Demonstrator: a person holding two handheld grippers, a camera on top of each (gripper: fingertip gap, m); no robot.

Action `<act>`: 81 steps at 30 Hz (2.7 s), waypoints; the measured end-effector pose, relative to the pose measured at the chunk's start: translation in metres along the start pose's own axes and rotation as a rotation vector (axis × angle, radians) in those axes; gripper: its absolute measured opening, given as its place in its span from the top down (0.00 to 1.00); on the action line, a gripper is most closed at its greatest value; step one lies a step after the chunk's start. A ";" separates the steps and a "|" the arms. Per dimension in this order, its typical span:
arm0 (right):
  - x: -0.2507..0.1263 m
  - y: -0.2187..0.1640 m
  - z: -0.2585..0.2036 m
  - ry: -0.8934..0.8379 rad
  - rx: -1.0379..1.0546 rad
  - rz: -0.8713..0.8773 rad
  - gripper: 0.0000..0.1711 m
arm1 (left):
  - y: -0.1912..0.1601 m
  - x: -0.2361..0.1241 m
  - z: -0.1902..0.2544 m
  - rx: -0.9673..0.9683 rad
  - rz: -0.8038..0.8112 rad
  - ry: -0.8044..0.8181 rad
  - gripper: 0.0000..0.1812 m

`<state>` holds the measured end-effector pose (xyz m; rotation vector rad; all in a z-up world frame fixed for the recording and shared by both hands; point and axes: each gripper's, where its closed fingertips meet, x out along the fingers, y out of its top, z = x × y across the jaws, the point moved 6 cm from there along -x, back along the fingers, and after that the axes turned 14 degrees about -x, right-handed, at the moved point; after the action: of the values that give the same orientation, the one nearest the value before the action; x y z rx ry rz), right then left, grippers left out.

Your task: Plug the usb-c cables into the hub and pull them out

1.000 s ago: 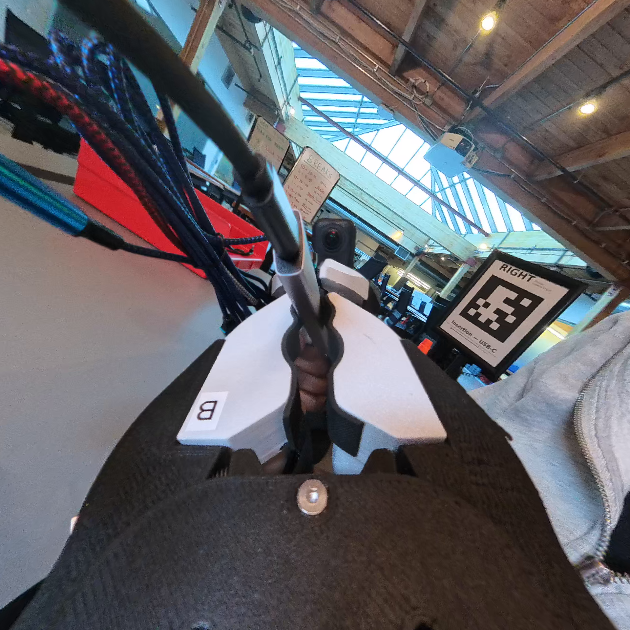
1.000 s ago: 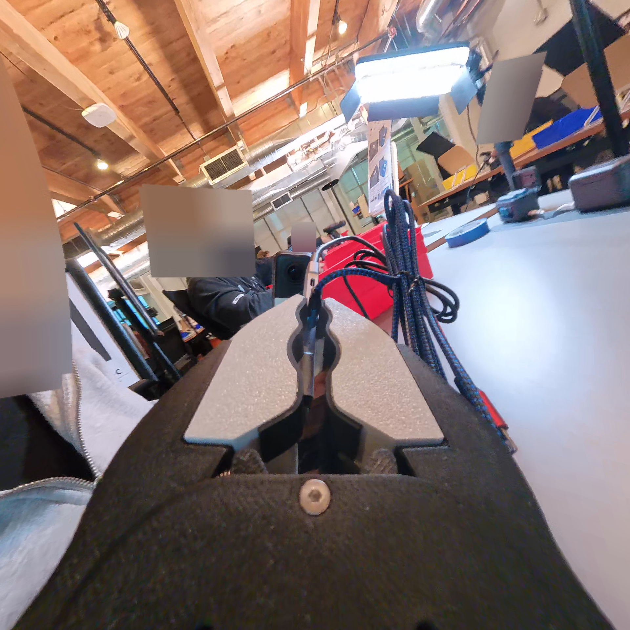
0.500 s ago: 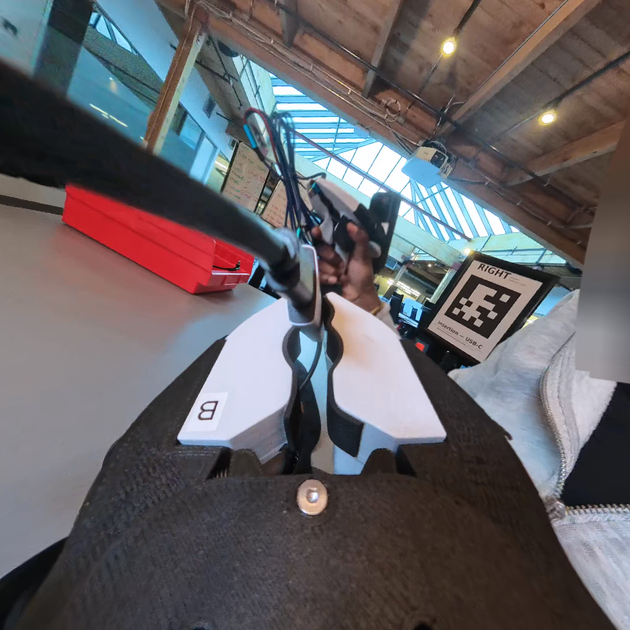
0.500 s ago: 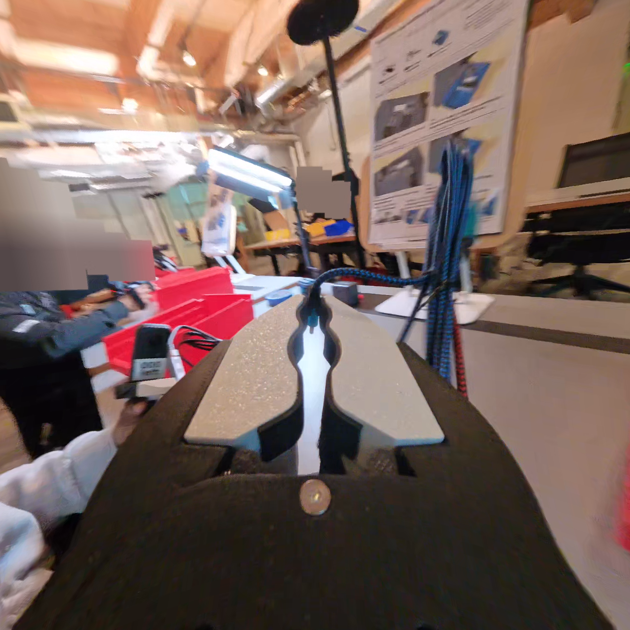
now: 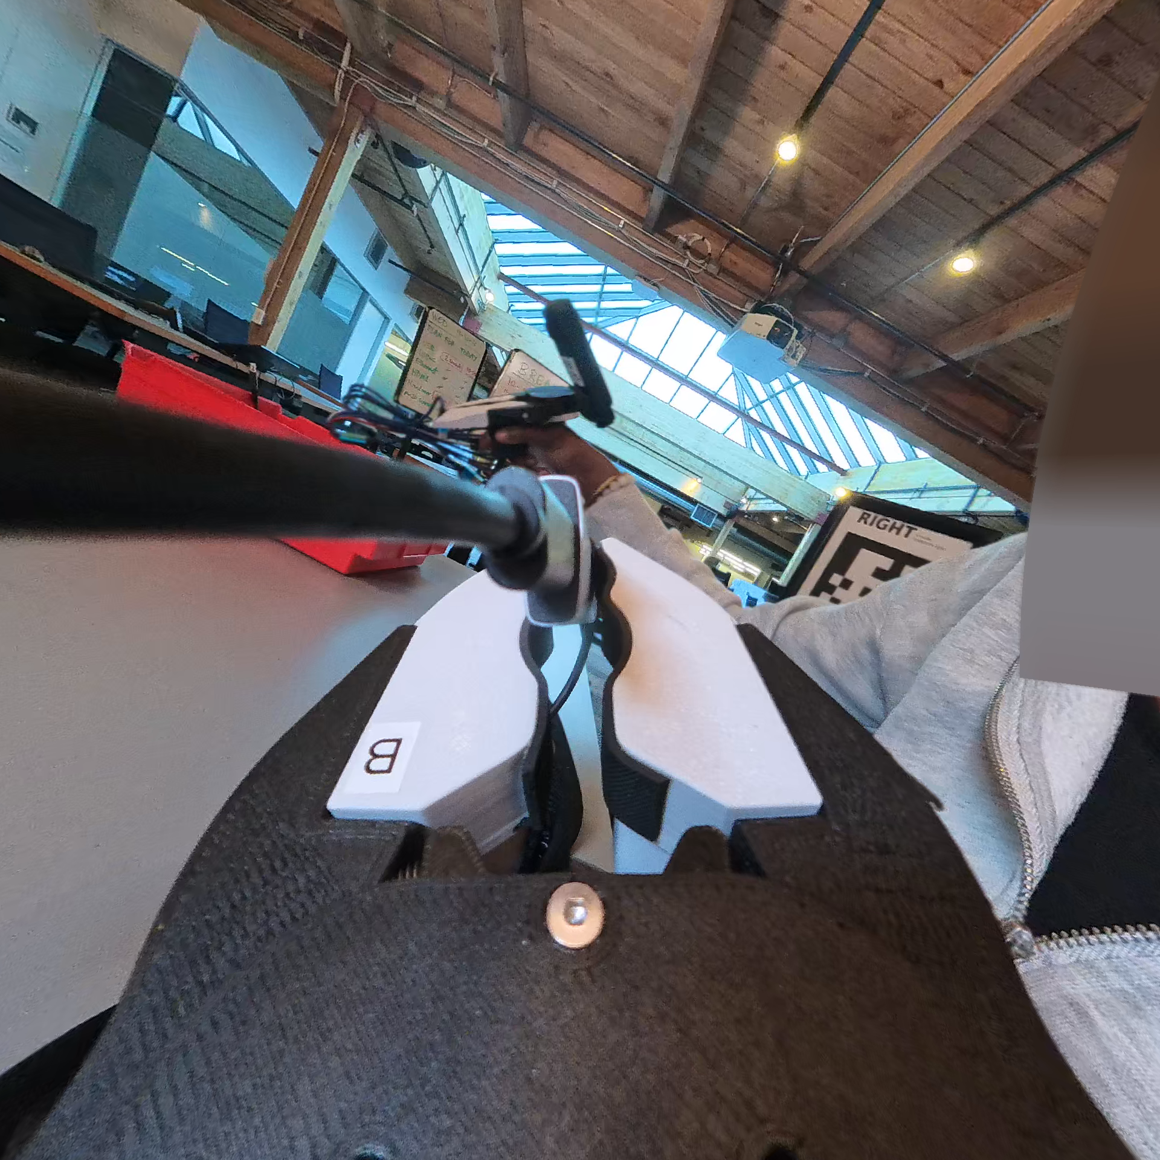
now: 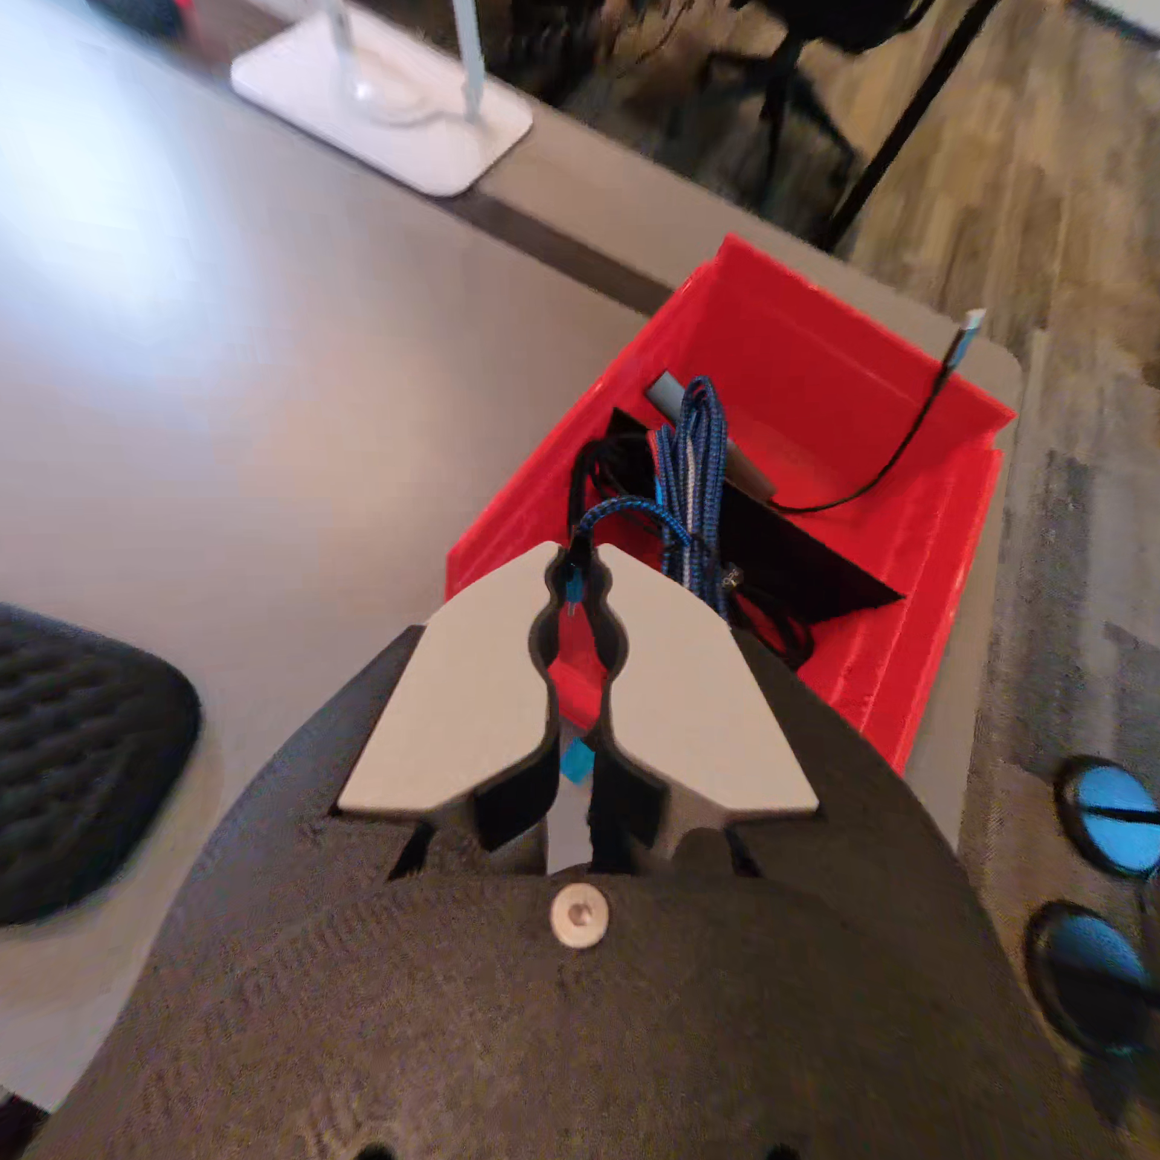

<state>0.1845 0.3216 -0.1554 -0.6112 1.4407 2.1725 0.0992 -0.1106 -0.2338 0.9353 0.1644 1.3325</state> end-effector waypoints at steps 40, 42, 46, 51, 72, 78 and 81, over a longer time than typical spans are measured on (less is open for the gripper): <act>0.135 -0.035 0.029 -0.049 0.158 -0.352 0.88 | -0.002 0.001 0.000 -0.001 -0.024 -0.007 0.94; 0.112 -0.020 0.036 -0.176 0.171 -0.264 0.80 | -0.003 0.002 0.000 0.009 -0.037 0.000 0.94; 0.062 0.044 -0.009 -0.121 0.240 0.209 0.77 | -0.009 0.007 0.000 0.031 -0.100 0.026 0.94; 0.017 0.116 -0.188 0.730 0.161 0.563 0.79 | -0.024 0.017 -0.001 0.062 -0.269 0.068 0.95; 0.029 0.147 -0.311 1.074 0.496 0.822 0.96 | 0.013 -0.008 0.000 0.139 0.126 0.152 0.77; 0.027 0.138 -0.330 1.004 0.524 0.967 0.96 | 0.004 0.024 0.014 0.288 -0.089 0.222 0.74; 0.025 0.133 -0.326 1.029 0.580 1.003 0.96 | 0.001 0.032 0.017 0.287 -0.136 0.168 0.82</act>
<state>0.1213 -0.0242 -0.1891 -0.9651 3.3368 1.8118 0.1179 -0.0913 -0.2095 1.0314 0.5503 1.2806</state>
